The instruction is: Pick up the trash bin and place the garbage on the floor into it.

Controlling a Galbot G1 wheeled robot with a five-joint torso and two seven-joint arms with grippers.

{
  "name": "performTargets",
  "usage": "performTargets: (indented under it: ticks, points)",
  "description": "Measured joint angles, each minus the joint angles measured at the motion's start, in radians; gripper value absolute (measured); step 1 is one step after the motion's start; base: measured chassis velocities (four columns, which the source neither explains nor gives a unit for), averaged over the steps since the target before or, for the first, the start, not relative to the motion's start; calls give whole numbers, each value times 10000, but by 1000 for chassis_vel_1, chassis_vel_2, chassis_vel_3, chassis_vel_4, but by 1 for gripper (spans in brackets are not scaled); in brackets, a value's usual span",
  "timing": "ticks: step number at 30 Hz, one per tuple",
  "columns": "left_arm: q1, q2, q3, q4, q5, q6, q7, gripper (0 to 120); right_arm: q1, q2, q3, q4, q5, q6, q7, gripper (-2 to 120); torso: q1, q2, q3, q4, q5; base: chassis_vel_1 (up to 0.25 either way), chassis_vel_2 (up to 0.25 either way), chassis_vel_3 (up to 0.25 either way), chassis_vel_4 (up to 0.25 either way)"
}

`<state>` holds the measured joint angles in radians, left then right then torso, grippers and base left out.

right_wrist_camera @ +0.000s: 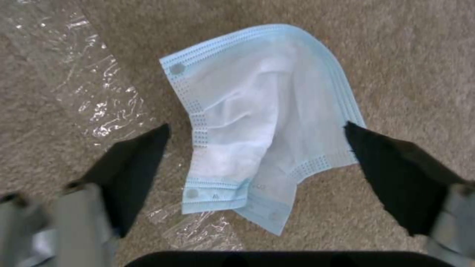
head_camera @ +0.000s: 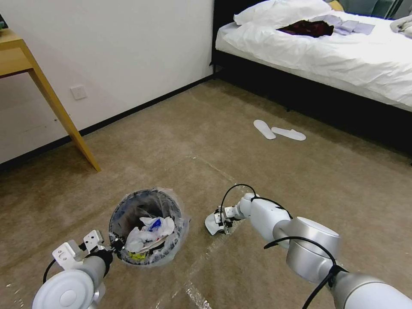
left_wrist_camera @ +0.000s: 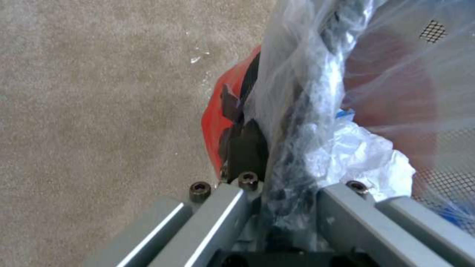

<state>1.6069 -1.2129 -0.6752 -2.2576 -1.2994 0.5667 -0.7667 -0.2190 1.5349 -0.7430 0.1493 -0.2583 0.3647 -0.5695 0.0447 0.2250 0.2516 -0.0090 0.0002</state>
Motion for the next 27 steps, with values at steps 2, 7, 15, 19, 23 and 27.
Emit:
performTargets:
  ticks: [2, 7, 15, 19, 23, 27]
  points:
    - [4, 0, 0, -10, 0, -3, 3, 0, -26, 7, -2, -6, 11, -7, 30, 80, 0, 0, 0, 0, 0, 0, 0, 0, 0]
    - [32, 16, -5, -46, 8, -24, 3, 0, -149, -13, -22, 9, 16, 9, 124, 57, 0, 1, 0, 0, 0, 0, 0, 0, 0]
    - [80, 16, -5, -84, 19, -34, 5, 0, -257, -71, -26, 81, 53, 48, 179, 32, 0, 1, 0, 0, 0, 0, 0, 0, 0]
    - [81, 15, -2, -115, 32, -44, 9, 0, -296, -90, -26, 111, 109, 66, 320, 14, 0, 0, 0, 0, 0, 0, 0, 0, 0]
    - [53, 36, 7, -117, 34, -52, 12, 0, -310, -114, -25, 145, 190, 128, 372, 0, 0, 0, 0, 0, 0, 0, 0, 0, 0]
    - [39, 38, 38, -113, 44, -57, 13, 0, -334, -238, -21, 274, 293, 236, 327, 0, 1, 0, 0, 1, 0, 0, 0, 0, 0]
